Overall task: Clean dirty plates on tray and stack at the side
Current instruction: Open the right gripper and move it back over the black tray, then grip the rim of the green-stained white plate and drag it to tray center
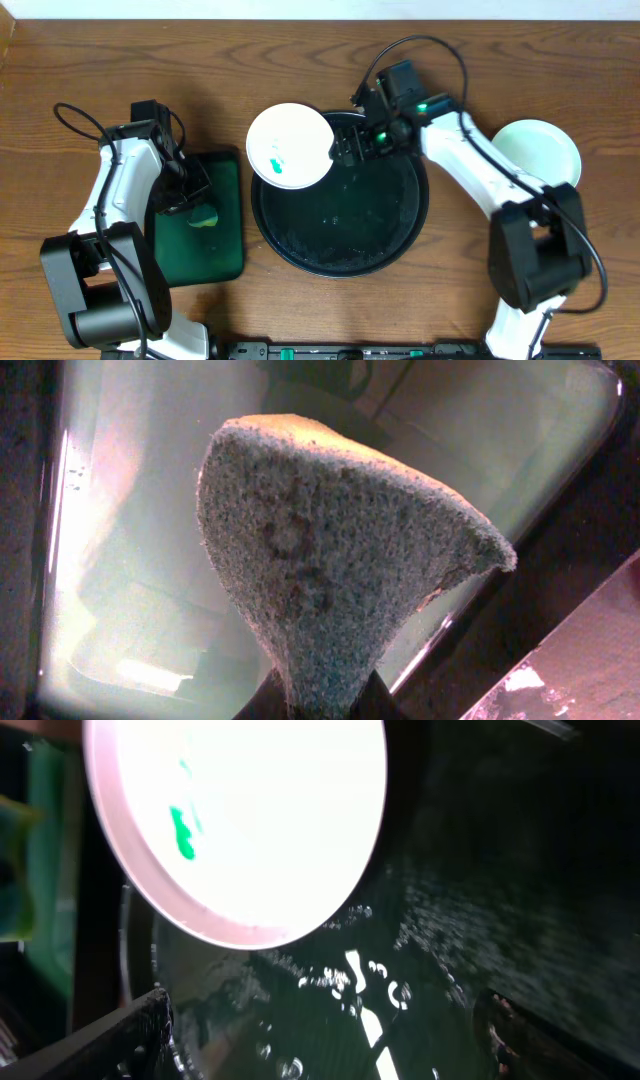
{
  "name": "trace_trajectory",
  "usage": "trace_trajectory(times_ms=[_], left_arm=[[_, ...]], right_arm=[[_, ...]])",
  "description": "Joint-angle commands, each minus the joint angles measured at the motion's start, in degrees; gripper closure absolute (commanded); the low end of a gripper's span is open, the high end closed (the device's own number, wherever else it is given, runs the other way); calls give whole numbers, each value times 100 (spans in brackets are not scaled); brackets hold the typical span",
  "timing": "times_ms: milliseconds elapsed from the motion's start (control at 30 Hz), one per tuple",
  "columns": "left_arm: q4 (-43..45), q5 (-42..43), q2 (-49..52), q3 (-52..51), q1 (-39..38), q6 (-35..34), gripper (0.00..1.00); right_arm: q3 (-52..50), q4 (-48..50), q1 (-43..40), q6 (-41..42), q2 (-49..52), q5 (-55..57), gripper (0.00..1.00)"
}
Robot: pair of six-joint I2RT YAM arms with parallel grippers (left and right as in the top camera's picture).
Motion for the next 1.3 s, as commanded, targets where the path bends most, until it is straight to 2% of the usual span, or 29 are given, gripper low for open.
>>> trace_trajectory(times_ms=[0,233,367,600,900,933,1033,1100,1133,1267], left_arm=[[-26,-33,2,-37,9,144,93],[-37,-31,2,-37,9,142,93],[-39,-28,2,-37,9,142,93],[-59,-28,2,-37,9,142,93],[-101,-28,2,-37,9,142,93],[-101,-28,2,-37,9,142,92],[-101,-28,2,-37,9,142,93],[-101,-28,2,-37,9,142,93],[-101,-28,2,-37,9,142,92],[-101,-28,2,-37,9,142,93]], right_arm=[[-50,157,11,61,260,-140,9],[-50,739,11,-31,616,-184,15],[-50,1150,44,13,737,-282,34],[-50,1672,319,98,981,-216,29],[-50,2205,479,354,1244,-33,45],[-50,2216,483,385,1248,39,48],[-50,2212,483,387,1248,181,64],[-50,2175,476,389,1248,223,90],[-50,2116,472,409,1248,293,99],[-48,1801,470,476,1246,518,99]])
